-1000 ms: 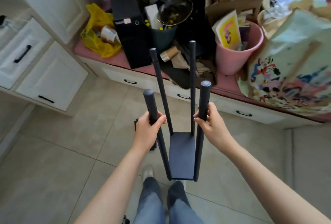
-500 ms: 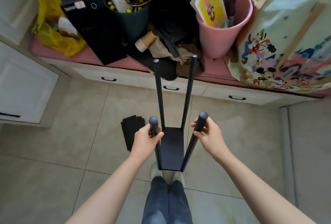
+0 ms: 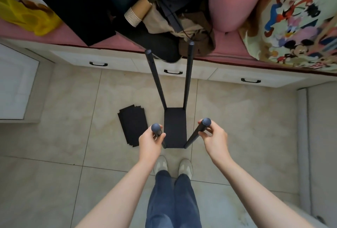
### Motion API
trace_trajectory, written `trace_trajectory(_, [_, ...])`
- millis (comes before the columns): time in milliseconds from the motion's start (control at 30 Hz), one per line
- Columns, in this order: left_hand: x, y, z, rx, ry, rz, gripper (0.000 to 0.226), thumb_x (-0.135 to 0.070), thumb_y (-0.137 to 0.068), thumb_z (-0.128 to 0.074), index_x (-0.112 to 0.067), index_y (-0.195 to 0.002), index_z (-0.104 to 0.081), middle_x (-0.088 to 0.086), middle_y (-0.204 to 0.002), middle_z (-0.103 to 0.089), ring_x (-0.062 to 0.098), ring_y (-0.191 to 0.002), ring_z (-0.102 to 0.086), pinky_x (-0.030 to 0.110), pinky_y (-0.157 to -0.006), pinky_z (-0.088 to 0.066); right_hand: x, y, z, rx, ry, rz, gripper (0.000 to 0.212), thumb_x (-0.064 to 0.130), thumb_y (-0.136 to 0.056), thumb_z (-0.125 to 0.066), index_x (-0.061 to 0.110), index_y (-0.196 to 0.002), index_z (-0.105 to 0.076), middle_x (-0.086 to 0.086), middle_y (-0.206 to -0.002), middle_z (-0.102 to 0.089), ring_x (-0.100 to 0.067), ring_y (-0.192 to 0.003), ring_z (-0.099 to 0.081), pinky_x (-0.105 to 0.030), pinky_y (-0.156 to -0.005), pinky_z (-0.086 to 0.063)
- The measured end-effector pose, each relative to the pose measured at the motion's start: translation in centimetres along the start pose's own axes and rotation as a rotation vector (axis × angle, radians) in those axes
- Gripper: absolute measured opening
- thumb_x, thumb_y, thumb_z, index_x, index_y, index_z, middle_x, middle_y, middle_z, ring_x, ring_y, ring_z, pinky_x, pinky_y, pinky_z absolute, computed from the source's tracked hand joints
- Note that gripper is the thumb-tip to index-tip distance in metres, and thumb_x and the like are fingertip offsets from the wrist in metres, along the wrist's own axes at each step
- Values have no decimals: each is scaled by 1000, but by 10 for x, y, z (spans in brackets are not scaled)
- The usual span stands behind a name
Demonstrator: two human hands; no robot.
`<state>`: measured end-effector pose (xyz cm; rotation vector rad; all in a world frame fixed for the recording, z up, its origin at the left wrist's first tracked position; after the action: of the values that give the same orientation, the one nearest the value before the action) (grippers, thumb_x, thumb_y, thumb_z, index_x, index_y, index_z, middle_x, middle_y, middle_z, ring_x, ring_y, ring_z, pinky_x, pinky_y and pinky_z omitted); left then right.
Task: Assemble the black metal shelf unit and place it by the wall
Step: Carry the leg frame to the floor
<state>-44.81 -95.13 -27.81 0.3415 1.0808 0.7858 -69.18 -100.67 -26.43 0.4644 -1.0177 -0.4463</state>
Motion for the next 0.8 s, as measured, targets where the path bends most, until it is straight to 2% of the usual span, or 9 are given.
trace_trajectory(167, [17,-15,-13,41,-3,-8,21,-2,-93,-68,-19,-105,-65,3,-103,-67,13,-96,-62,-2,-71,-42,-22,-3,-8,-42,-23,-37,30,-7,-91,-61,19,-106,-66,-2,-108,-69,-16,-105,-62,-19,-84,-40])
trace_trajectory(233, [23,-20,-15,51,-13,-22,24,0,-93,-68,-20,-106,-65,4,-104,-68,13,-96,-64,-1,-72,-43,-28,-2,-13,-38,-22,-32,32,-7,-92,-60,21,-105,-65,-2,-108,-68,-17,-104,-62,-13,-81,-40])
trace_trajectory(300, [31,-23,-16,58,-7,-18,27,3,-92,-68,-20,-106,-65,7,-106,-68,14,-97,-66,2,-77,-46,-33,0,-16,-43,-15,-18,33,-9,-91,-59,20,-105,-64,-3,-107,-68,-17,-104,-62,-1,-76,-38])
trace_trajectory(400, [40,-25,-18,60,-12,-30,28,3,-92,-69,-20,-107,-67,7,-108,-70,4,-91,-67,4,-81,-48,-38,2,-18,-65,-25,-8,34,-11,-90,-59,19,-104,-64,-6,-105,-68,-19,-102,-62,6,-75,-35])
trace_trajectory(467, [43,-26,-17,56,-49,-51,25,0,-91,-71,-16,-110,-69,5,-107,-71,9,-93,-69,8,-84,-49,-37,2,-20,-57,-17,14,35,-12,-89,-60,21,-100,-63,-5,-102,-67,-20,-99,-62,4,-76,-36])
trace_trajectory(567, [45,-24,-17,88,-137,-94,25,-8,-91,-73,-11,-115,-70,2,-106,-70,17,-98,-67,19,-89,-50,-38,2,-21,-42,38,31,34,-12,-87,-61,20,-98,-65,-2,-98,-68,-20,-95,-62,-7,-76,-39])
trace_trajectory(700, [54,-9,-23,175,-186,-112,29,-18,-94,-71,-13,-122,-67,0,-112,-69,15,-104,-64,18,-91,-46,-42,5,-21,-18,128,38,28,-6,-89,-63,12,-109,-68,-1,-97,-67,-22,-92,-61,-9,-75,-39])
trace_trajectory(800, [72,0,-26,213,-185,-78,30,-19,-94,-70,-15,-124,-66,-1,-115,-68,14,-107,-63,12,-89,-43,-46,14,-26,48,173,24,26,4,-90,-66,17,-114,-66,0,-97,-65,-22,-89,-65,-24,-82,-50])
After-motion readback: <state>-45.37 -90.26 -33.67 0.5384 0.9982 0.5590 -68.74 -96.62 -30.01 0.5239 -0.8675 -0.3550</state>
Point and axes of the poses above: each hand's wrist, its own y-axis away from the middle knuckle, its own z-axis out of the back of the hand, x = y × z, the point moved 10 cm from there along -y, towards the middle knuckle
